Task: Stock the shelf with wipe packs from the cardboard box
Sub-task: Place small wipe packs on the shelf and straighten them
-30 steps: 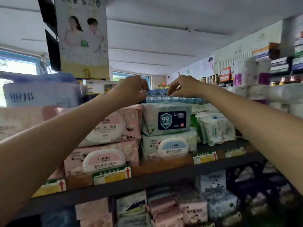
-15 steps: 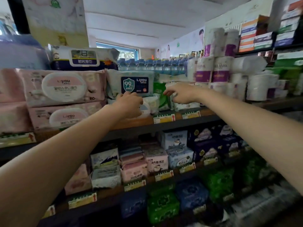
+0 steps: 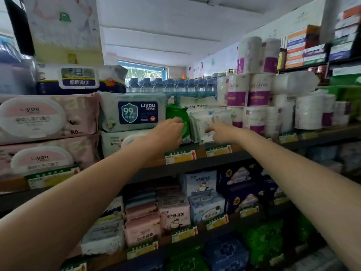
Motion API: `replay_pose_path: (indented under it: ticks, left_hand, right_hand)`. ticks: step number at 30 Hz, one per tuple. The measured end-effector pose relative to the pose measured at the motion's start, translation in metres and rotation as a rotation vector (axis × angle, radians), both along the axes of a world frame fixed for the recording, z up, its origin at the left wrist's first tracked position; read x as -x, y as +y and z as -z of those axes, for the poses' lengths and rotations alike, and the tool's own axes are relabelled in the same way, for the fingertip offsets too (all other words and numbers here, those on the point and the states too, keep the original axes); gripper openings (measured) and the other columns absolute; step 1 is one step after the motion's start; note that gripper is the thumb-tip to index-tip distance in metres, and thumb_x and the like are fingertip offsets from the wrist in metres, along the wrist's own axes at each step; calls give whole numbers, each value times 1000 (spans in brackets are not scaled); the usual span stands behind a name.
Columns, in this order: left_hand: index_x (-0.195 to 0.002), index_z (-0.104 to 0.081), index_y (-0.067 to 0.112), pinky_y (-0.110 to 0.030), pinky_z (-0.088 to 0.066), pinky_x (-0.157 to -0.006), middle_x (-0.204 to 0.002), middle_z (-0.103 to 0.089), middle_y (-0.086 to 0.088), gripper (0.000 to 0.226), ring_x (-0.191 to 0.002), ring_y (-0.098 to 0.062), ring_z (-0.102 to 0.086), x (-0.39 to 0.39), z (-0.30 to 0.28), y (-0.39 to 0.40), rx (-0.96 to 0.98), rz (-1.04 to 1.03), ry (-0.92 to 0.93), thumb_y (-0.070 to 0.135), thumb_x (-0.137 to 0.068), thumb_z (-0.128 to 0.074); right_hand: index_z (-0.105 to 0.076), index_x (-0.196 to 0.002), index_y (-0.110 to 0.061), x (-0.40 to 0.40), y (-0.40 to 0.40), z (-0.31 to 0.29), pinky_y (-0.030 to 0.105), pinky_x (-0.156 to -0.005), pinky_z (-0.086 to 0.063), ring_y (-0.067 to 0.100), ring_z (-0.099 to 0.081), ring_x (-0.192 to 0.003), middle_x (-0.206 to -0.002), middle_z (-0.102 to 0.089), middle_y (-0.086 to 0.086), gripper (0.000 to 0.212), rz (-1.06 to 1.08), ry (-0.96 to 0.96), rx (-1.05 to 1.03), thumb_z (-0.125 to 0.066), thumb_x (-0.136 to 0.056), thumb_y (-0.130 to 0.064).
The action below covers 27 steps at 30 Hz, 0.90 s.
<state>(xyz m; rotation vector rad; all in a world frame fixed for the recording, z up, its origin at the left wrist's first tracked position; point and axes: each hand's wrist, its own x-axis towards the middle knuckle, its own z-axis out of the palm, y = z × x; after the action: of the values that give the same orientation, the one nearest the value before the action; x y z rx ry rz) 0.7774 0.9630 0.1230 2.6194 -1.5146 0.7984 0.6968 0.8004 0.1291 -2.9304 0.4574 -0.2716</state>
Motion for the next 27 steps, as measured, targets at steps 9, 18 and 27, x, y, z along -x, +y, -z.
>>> replay_pose_path:
  ticks: [9, 18, 27]
  left_hand:
    - [-130, -50, 5, -39, -41, -103, -142, -39, -9, 41, -125, -25, -45, -37, -4, -87, -69, -147, 113, 18, -91, -48]
    - [-148, -10, 21, -41, -39, -106, -153, -12, -6, 99, -135, -28, -33, -71, -1, -146, 14, -242, 244, 37, -73, -74]
    - [-147, 13, 12, -41, -48, -96, -152, -3, -16, 120, -135, -36, -25, -81, 20, -169, -83, -391, -48, 32, -71, -78]
  right_hand:
    - [-62, -111, -3, -50, -90, 2, 25, -73, -47, 21, -60, -90, -99, -65, 8, 24, 42, -78, -64, -57, -90, -13]
    - [-54, -115, -5, -99, -134, 10, 33, -84, -50, 23, -60, -92, -100, -66, 8, 47, 43, 187, -145, -71, -79, -31]
    - [-55, -114, -10, -123, -119, 20, 35, -87, -50, 23, -59, -99, -106, -61, 6, 49, -30, 88, 107, -72, -77, -37]
